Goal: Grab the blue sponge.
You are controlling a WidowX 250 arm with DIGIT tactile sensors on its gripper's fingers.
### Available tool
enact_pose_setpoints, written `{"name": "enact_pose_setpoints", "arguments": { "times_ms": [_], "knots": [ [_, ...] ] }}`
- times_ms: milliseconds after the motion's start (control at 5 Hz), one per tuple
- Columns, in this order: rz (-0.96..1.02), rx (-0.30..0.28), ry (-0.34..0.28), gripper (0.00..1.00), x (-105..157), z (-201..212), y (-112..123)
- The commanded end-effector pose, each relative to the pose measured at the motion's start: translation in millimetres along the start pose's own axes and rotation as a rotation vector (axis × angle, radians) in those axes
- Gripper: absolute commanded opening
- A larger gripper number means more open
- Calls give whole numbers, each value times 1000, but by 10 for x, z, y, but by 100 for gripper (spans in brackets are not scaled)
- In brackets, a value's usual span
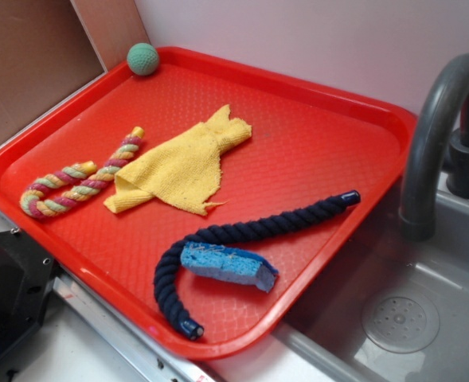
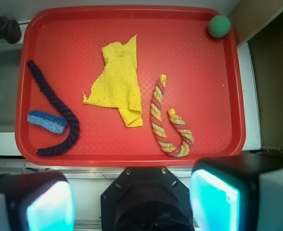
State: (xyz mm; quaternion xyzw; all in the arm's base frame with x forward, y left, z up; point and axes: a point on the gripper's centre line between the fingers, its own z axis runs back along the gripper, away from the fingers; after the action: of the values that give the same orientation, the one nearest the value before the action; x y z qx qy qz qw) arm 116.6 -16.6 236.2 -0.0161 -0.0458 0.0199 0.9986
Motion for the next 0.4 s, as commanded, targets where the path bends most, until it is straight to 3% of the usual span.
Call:
{"name": "enact_pose_setpoints", "arguments": {
  "times_ms": [0,200],
  "knots": [
    [0,0,0,100,0,0,0],
    [-243,50,-52,100,168,-99,-148]
  ]
}}
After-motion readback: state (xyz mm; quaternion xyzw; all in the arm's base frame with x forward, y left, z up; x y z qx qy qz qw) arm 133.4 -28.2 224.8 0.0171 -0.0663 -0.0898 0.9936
